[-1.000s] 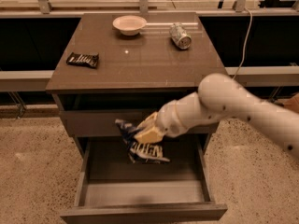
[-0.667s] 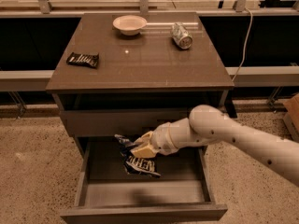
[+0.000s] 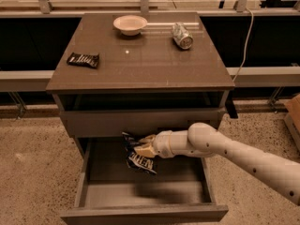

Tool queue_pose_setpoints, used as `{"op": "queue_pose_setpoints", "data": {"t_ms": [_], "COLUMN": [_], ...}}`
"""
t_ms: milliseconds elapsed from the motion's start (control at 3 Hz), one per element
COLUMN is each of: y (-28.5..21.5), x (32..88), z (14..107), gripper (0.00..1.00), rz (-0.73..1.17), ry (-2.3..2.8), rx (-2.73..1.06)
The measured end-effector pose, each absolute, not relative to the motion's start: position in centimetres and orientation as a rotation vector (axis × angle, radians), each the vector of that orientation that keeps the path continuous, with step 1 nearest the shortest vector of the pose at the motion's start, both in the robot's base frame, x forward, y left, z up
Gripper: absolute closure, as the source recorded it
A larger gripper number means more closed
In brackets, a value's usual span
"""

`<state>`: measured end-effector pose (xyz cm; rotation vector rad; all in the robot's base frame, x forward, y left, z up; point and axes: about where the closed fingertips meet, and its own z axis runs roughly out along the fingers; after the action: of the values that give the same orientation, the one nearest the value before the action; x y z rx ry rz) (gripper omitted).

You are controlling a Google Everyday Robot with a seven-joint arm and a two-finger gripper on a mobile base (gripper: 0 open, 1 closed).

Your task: Place blue chip bag into middle drawer

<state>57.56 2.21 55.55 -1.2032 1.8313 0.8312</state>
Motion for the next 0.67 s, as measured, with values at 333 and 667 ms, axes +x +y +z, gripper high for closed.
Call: {"op": "queue_pose_setpoints", "data": {"t_ms": [333,667], "y": [2.1,1.9], "x": [58.7,56.8], "z": [52.9,50.7], "gripper": [0.38,0.15], "rz": [0.852,0.931], "ry": [1.803,1.788], "rx": [-1.256,-1.341]}}
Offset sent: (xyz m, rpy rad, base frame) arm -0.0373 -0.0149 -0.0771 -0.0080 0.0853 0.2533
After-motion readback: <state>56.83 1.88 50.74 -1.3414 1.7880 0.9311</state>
